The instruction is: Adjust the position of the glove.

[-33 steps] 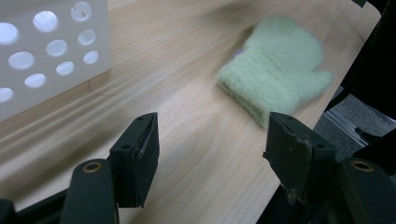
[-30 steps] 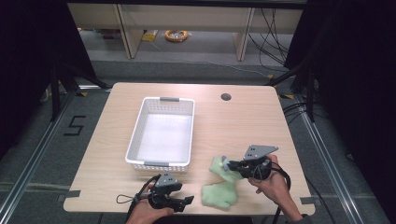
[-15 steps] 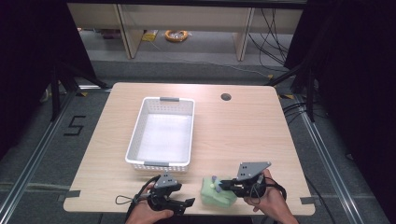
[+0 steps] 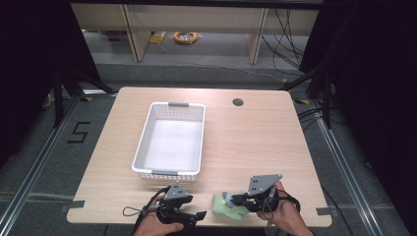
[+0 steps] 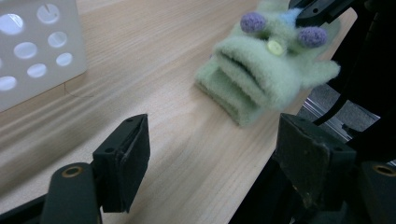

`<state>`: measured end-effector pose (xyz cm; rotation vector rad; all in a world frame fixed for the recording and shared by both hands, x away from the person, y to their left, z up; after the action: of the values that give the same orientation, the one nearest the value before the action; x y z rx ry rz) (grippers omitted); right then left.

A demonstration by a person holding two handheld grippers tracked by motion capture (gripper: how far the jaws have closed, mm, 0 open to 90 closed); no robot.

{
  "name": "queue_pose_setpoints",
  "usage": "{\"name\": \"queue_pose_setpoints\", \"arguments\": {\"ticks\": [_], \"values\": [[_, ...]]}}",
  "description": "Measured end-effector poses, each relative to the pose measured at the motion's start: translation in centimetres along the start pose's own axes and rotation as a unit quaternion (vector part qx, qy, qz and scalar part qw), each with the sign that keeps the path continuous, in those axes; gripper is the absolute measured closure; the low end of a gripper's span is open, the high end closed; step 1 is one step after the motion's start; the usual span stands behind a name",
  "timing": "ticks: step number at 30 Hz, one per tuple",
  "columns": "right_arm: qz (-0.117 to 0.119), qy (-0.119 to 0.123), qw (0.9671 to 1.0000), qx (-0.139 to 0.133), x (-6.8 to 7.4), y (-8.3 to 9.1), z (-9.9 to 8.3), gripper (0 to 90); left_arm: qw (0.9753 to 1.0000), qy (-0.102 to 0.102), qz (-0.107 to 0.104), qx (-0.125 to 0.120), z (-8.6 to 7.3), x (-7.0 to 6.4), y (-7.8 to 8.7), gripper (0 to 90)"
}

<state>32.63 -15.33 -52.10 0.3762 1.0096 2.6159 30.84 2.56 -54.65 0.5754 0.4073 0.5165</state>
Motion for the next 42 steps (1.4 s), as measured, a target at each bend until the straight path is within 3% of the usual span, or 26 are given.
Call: {"name": "queue_pose_setpoints", "arguments": {"ticks": [4,10,13,14,18,21,27,28,29,31,35,38,39,41,42], "values": [[0.008,0.008,0.9999,0.002,0.0,-0.2,-0.2,86.0,0.9999,-0.013,0.001,0.005,-0.1,0.1,-0.1,25.9],[0.001,0.013,0.9999,-0.007,-0.1,0.4,0.3,86.0,1.0,-0.001,-0.001,0.0,-0.1,-0.1,-0.2,26.0],[0.0,0.026,0.9996,-0.009,-0.3,0.4,0.4,85.8,1.0,-0.008,-0.002,0.004,-0.1,-0.1,-0.3,26.1],[0.0,0.026,0.9996,-0.009,-0.3,0.4,0.4,85.8,1.0,0.0,-0.001,0.004,-0.2,-0.1,-0.3,26.1],[0.005,0.041,0.9991,0.008,-0.4,-0.4,-0.1,85.1,1.0,-0.006,-0.002,0.004,-0.2,-0.1,-0.4,26.2],[0.006,0.037,0.9992,0.013,-0.5,-0.8,-0.3,84.0,1.0,0.003,0.0,0.006,-0.3,-0.1,-0.5,26.2],[0.008,0.029,0.9995,0.012,-0.5,-0.9,-0.5,79.9,1.0,-0.003,0.003,0.008,-0.4,0.0,-0.5,26.6],[0.006,0.021,0.9997,0.01,-0.6,-0.8,-0.5,77.7,0.9999,0.004,0.004,0.009,-0.4,0.0,-0.6,26.7],[-0.001,0.0,1.0,0.009,-0.7,-0.6,-0.5,73.2,1.0,-0.002,0.004,0.009,-0.4,0.1,-0.5,26.9],[-0.005,-0.01,0.9999,0.006,-0.7,-0.5,-0.5,68.4,0.9999,0.003,0.004,0.011,-0.4,0.2,-0.5,27.0],[-0.027,-0.081,0.9963,-0.01,-0.9,0.4,-0.1,57.0,0.9998,0.015,-0.003,0.011,-0.2,0.1,-0.4,27.2],[-0.045,-0.126,0.9903,-0.035,-1.3,1.4,0.1,54.1,0.9997,0.024,-0.005,0.005,0.0,0.0,-0.3,27.8],[-0.054,-0.147,0.9868,-0.042,-1.4,1.7,0.0,52.6,0.9996,0.028,-0.009,0.003,0.2,0.0,-0.4,27.9],[-0.07,-0.218,0.9722,-0.049,-1.7,2.5,-0.8,51.1,0.9992,0.036,-0.015,-0.001,0.5,-0.3,-0.5,27.9],[-0.07,-0.218,0.9722,-0.049,-1.7,2.5,-0.8,51.1,0.9992,0.037,-0.016,-0.002,0.6,-0.3,-0.5,27.9]]}}
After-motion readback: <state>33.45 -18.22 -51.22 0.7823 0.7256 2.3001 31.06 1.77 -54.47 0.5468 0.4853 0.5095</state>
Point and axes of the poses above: each handheld gripper's, and its own axes: y roughly backward along the jaws, z roughly out of its top, x roughly to its left, the point moved 8 cm from there along -y, roughly forward along the jaws, and after that the axes turned 7 degrees about -y, right-handed, at the moved point
